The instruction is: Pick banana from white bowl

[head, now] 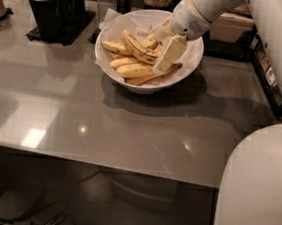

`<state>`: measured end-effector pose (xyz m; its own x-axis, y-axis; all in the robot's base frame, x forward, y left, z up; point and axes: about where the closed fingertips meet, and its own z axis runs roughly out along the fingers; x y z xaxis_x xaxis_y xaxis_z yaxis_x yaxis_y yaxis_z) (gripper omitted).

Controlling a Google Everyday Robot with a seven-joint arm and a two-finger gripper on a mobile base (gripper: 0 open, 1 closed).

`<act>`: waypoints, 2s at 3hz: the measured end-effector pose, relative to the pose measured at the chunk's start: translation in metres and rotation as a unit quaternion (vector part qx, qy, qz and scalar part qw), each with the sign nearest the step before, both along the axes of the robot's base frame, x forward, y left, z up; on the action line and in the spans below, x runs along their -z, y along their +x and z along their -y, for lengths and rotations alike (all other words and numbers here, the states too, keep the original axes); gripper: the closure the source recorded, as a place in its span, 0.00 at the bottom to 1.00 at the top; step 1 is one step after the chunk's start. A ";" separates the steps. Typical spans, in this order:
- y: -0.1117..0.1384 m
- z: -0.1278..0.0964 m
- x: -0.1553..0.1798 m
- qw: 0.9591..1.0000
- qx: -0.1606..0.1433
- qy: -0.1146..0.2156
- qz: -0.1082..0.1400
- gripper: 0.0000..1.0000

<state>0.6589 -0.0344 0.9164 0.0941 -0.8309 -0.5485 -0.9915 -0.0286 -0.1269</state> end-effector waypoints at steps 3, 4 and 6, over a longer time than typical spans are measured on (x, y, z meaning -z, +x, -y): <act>0.004 -0.019 0.038 0.999 -0.006 -0.003 -0.047 0.58; 0.004 -0.019 0.033 0.999 -0.006 -0.003 -0.047 0.81; 0.003 -0.018 0.026 0.999 -0.002 -0.003 -0.041 1.00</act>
Offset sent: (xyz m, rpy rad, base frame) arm -0.0006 0.0206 -0.0571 -0.0309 0.1510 0.0266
